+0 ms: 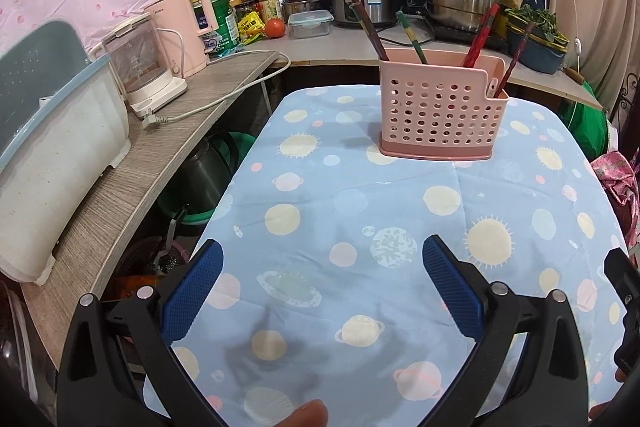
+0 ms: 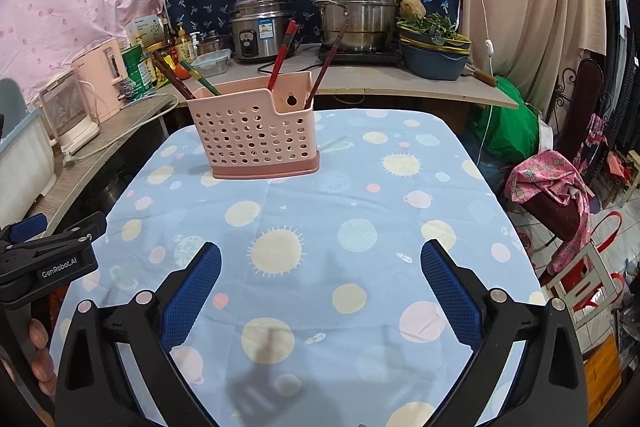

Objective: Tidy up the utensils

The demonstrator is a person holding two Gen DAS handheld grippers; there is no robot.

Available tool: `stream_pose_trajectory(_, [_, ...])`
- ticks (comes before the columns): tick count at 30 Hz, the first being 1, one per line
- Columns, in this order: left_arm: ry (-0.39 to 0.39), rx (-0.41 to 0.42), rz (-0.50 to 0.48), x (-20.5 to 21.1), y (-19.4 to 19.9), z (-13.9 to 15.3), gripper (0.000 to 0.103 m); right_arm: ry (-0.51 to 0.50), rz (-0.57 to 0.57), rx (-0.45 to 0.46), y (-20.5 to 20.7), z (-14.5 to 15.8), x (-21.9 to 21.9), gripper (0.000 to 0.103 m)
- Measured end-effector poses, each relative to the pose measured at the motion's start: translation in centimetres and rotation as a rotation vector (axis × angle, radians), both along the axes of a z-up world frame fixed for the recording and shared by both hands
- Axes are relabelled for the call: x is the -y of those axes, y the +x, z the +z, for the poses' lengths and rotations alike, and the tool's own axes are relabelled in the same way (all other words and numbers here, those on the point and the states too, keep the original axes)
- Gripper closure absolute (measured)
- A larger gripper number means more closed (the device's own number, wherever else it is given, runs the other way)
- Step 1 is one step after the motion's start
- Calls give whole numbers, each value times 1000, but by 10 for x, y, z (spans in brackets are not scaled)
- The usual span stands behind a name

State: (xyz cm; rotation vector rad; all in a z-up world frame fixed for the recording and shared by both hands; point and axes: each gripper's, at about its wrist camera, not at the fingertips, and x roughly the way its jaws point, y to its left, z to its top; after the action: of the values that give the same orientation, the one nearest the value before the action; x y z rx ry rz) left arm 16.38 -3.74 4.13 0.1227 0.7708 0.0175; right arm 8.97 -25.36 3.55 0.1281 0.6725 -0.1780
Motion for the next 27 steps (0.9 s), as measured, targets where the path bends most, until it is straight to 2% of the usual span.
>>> stream_pose_trajectory(27, [-3,2,14,1,-2,-3,7,22,-15,-31,3,-14,5,7])
